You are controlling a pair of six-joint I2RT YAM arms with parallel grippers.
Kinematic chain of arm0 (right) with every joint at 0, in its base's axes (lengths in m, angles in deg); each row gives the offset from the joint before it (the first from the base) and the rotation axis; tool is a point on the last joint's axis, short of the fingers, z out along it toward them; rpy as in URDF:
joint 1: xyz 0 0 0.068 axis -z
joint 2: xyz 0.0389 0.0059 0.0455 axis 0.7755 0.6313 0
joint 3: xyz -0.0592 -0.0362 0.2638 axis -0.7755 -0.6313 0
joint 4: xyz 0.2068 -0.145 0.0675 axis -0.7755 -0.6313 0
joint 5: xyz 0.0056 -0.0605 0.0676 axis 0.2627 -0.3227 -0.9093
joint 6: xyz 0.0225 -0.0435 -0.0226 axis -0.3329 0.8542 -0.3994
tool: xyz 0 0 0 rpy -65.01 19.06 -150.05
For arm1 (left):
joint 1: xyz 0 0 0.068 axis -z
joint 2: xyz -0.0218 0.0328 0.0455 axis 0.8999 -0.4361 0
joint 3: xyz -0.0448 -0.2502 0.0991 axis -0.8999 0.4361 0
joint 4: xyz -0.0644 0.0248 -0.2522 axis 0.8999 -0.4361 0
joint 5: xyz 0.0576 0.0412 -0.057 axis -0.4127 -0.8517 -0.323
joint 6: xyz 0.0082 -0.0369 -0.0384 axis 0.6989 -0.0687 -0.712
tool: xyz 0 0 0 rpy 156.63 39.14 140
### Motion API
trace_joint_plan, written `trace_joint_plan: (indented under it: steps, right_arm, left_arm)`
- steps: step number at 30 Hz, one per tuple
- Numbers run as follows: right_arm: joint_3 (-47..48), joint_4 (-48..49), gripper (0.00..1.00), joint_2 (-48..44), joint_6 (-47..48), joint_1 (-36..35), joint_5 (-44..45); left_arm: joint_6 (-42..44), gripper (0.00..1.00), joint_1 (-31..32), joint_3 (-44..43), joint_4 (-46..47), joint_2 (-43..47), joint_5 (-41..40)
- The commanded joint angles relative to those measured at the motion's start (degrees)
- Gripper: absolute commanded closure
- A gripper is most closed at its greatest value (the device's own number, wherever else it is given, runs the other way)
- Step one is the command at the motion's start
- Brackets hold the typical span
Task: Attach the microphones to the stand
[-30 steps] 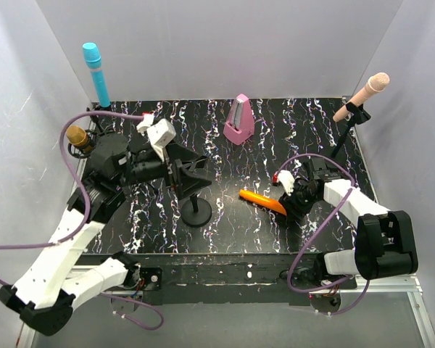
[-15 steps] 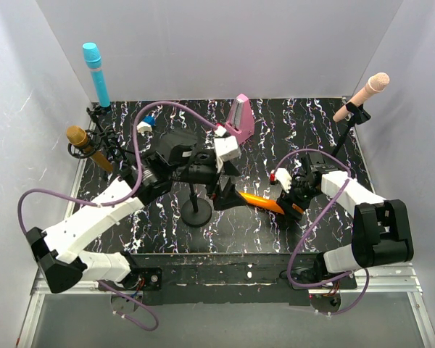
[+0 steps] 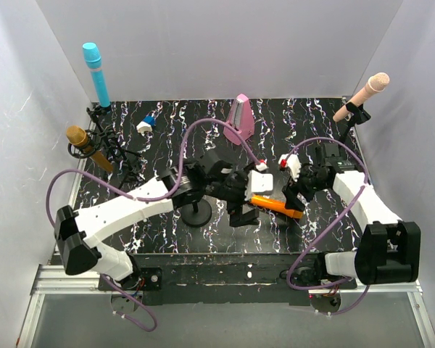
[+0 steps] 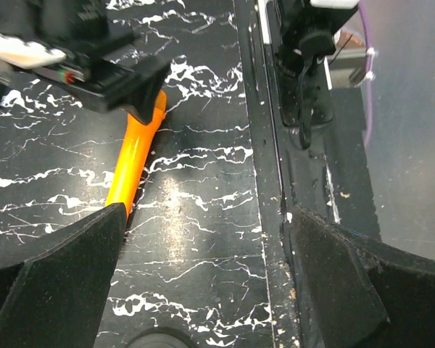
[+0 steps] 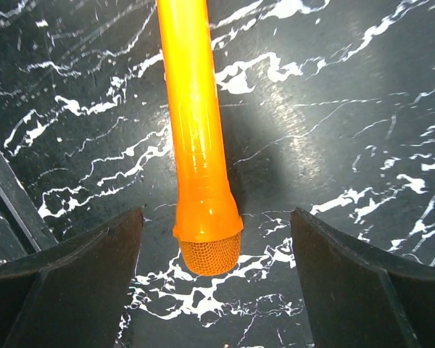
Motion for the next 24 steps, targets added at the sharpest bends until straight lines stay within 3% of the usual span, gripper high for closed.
trace_joint_plan:
  steps: [1, 7, 11, 15, 18, 24]
  right_arm:
    - [3.4, -4.2, 0.11, -4.1, -1.6, 2.8, -6.7]
    - [7.6, -1.5, 0.11, -10.2, -16.9, 11.5, -13.8]
    - [5.9, 6.1, 0.02, -14.1, -35.4, 15.8, -16.1]
    - [4.3, 1.9, 0.06, -12.7, -32.6, 17.5, -23.7]
    - [-0.1, 8.3, 0.07, -13.9, -36.1, 21.2, -24.5]
    - [-2.7, 9.6, 0.08, -16.2, -36.8, 25.0, -28.2]
  left_arm:
    - [7.4, 0.02, 2.3, -1.1, -0.5, -3.0, -2.8]
    - [10.7, 0.02, 4.4, 2.1, 4.9, -8.7, -4.4]
    - [12.4, 0.02, 4.6, 5.1, 10.3, -13.1, -7.1]
    - [13.7, 0.02, 4.6, 9.1, 19.1, -16.9, -12.0]
    - [13.5, 0.02, 4.5, 10.5, 25.3, -20.8, -15.4]
    - [11.9, 0.02, 4.0, 10.7, 35.8, -27.5, -19.2]
